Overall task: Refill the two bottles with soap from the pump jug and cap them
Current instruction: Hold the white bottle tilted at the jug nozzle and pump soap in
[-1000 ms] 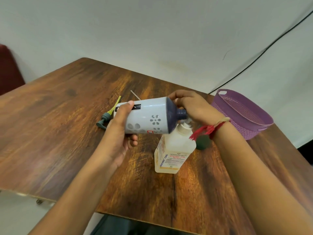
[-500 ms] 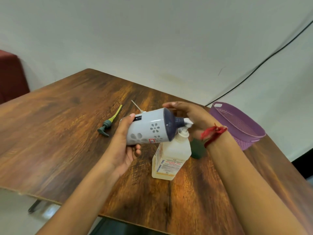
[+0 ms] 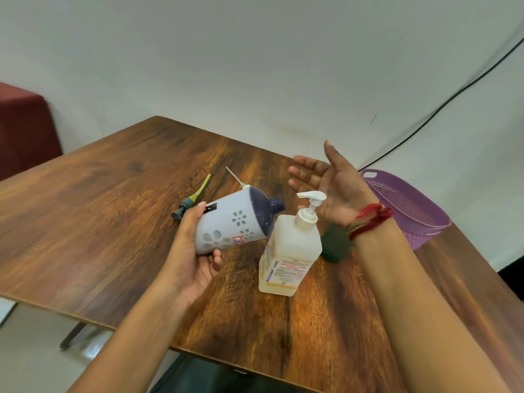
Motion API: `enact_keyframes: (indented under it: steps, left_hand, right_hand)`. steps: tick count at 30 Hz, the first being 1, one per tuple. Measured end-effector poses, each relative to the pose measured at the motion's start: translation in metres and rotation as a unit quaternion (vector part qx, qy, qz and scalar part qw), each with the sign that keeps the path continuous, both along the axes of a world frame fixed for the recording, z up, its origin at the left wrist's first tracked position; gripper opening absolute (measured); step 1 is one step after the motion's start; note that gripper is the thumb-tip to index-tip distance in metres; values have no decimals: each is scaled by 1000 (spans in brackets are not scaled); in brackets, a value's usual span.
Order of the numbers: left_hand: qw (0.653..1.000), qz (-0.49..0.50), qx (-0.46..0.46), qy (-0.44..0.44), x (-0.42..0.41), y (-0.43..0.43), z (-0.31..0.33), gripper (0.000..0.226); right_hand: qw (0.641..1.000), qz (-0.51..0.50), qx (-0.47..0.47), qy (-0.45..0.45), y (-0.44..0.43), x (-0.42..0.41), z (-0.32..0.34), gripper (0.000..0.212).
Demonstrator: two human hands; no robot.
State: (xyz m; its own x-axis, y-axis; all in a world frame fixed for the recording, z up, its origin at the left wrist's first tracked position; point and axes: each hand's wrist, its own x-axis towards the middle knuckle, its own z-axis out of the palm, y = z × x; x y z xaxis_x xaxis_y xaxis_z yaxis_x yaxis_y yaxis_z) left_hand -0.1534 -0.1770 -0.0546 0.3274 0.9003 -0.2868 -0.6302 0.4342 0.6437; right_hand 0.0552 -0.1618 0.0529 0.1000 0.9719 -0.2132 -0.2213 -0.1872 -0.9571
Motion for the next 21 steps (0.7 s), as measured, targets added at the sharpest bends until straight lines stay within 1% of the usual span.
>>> enact_keyframes:
  steps: [3,6,9,12,14,17,19,21]
  left_hand:
    - [1000,4,-3,-9,-5,-4,-4,42]
    - [1000,-5,-8,-30,-8,-10,-7,42]
    - [998,-13,-22,-59,-8,-18,-11,44]
    - [995,-31,-42,-83,-6,-28,-17,50]
    - [992,-45,-58,-102,-3,-38,-21,53]
    - [984,-52,-67,-155,5,-55,-25,57]
    - [980,-57,-71,-179,12,-64,-25,58]
    - [976,-73,-72,-190,17,-69,-26,60]
  right_hand:
    - [997,-49,37,-36,-17,10,5,42]
    - [993,-86,77,-9,-50,19,4,30]
    - [978,-171,118,19,-85,16,-12,25]
    - [959,-227,168,6,-115,-2,-34,24]
    - [950,-237,200,-34,-129,-18,-50,22]
    - [942,-222,229,-103,-140,-41,-72,21]
    - [942,-200,235,-135,-142,-51,-85,26]
    - [943,-170,236,-165,-140,-59,-94,40]
